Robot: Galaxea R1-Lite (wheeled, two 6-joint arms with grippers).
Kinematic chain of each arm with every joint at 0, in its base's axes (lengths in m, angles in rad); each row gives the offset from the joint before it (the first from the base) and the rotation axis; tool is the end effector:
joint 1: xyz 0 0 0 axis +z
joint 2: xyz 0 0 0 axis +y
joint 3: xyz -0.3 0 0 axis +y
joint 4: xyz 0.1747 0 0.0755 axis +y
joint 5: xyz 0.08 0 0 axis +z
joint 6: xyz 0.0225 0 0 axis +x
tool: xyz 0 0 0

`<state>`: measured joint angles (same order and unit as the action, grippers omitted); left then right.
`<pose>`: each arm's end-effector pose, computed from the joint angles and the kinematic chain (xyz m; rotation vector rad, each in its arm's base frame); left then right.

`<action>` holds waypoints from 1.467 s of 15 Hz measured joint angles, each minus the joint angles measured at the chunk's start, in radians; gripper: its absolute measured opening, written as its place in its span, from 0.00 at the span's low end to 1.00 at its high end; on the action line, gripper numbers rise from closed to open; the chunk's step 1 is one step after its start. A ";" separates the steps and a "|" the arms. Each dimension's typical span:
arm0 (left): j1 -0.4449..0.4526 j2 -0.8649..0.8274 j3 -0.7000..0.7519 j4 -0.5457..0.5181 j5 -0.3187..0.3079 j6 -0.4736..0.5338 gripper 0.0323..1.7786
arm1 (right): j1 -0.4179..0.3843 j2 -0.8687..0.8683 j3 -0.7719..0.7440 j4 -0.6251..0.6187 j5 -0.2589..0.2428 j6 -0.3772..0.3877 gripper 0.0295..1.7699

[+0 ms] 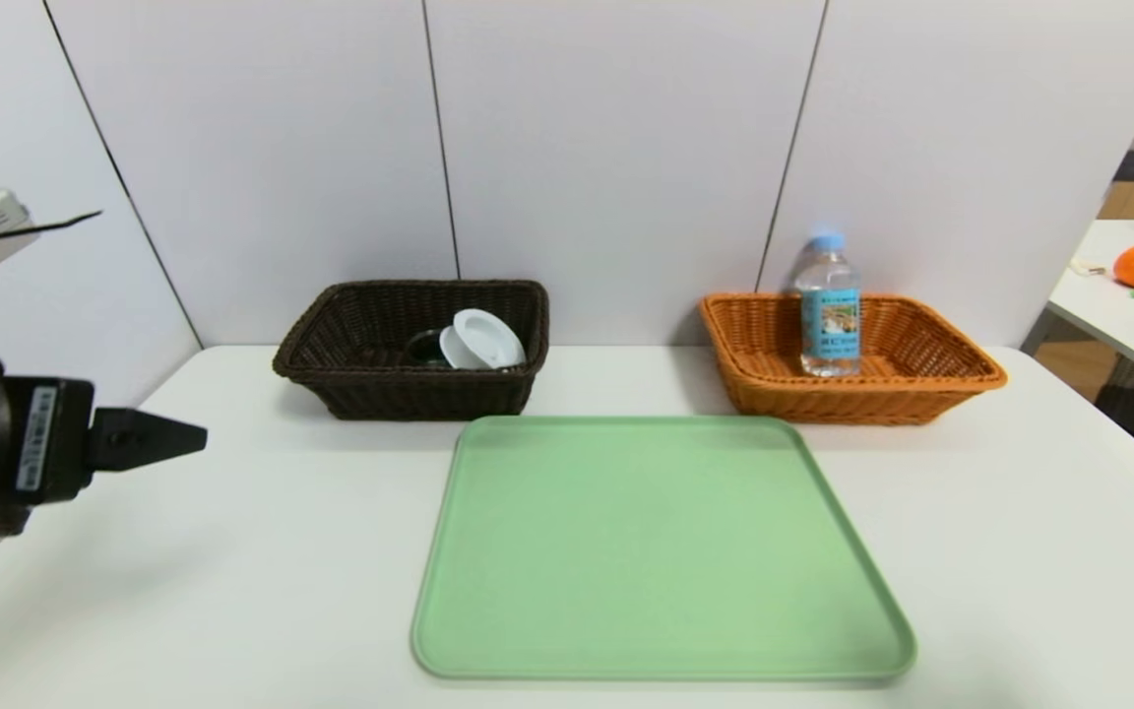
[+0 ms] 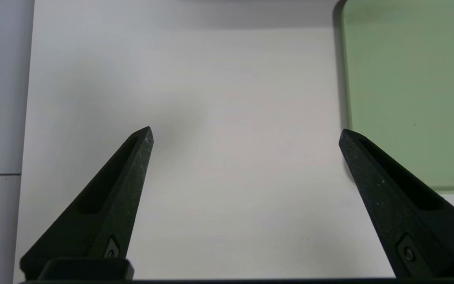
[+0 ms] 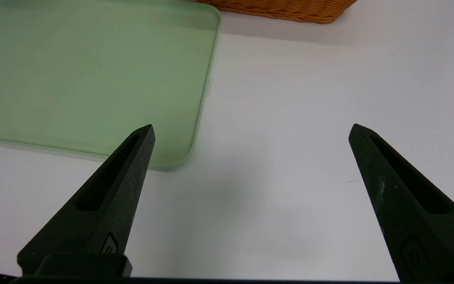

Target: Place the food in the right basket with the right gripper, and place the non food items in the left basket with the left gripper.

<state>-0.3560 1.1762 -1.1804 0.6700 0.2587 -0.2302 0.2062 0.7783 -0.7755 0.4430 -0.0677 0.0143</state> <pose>0.1324 -0.0431 0.2903 -0.0208 0.6403 -0.0201 0.0529 0.0095 0.2415 -0.0469 0.4429 0.1330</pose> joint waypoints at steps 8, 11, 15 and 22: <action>0.075 -0.307 0.267 -0.009 0.011 0.004 0.95 | -0.064 -0.229 0.017 0.177 -0.005 -0.073 0.96; 0.138 -0.404 0.327 -0.009 0.007 0.012 0.95 | -0.119 -0.288 0.018 0.194 0.001 -0.102 0.96; 0.228 -0.509 0.390 -0.010 0.005 0.044 0.95 | -0.161 -0.349 0.018 0.199 0.002 -0.138 0.96; 0.280 -0.687 0.527 -0.054 0.006 0.090 0.95 | -0.181 -0.419 0.015 0.224 0.005 -0.139 0.96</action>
<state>-0.0764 0.4887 -0.6538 0.6162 0.2645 -0.1398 0.0253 0.3598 -0.7609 0.6666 -0.0623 -0.1245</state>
